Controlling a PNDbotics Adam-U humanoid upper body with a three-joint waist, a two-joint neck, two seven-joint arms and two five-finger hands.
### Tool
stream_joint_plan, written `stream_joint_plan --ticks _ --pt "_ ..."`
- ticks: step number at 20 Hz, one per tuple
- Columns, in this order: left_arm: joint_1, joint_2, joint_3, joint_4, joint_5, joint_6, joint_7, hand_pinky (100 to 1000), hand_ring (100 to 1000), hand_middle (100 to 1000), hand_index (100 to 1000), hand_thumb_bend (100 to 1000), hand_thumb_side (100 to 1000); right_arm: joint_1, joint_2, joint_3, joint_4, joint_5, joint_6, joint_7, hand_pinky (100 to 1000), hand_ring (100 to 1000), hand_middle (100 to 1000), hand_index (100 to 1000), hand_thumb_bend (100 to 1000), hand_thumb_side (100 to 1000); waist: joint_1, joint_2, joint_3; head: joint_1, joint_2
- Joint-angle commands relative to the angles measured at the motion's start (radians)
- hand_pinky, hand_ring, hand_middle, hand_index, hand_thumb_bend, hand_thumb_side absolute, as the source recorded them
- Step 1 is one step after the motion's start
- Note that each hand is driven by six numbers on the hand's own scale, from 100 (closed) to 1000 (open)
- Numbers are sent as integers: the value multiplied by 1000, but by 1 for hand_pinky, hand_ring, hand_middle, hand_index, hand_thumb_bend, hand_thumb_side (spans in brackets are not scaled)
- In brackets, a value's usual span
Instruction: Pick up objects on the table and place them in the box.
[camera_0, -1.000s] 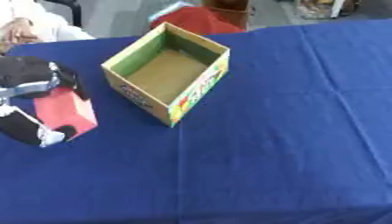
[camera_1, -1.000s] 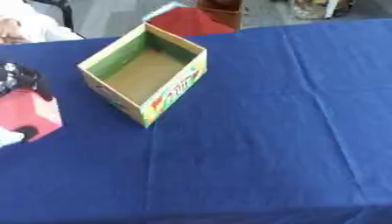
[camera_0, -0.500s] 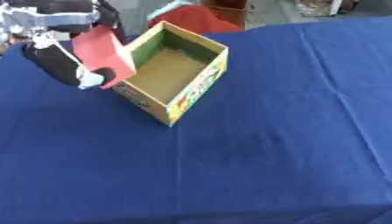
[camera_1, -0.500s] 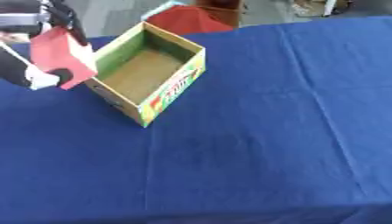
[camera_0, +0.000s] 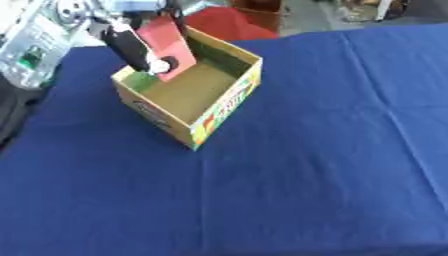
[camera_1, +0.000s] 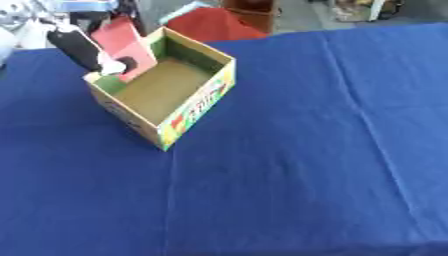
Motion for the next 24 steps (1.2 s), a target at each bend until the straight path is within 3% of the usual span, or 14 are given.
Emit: stream_joint_plan --ticks 1,9,16,24 --pt "-40 -52 38 102 -56 -6 53 387 568 642 715 141 241 -20 -8 1 -20 -9 -2 7 687 752 864 779 100 1000 -6 -8 -5 11 -26" --pt "-48 -142 71 280 -186 -41 149 400 579 655 713 148 245 -37 0 3 -20 -14 -5 13 687 752 866 779 100 1000 -9 22 -18 17 -52" --pt "-41 -167 82 333 -240 -61 183 453 614 684 718 182 269 -39 2 2 -20 -15 -4 14 686 752 868 778 100 1000 -8 32 -20 15 -54" --pt "-35 -169 81 331 -284 -70 172 633 785 804 846 498 475 -37 4 1 -20 -16 -3 14 686 752 868 778 100 1000 -10 32 -16 10 -52"
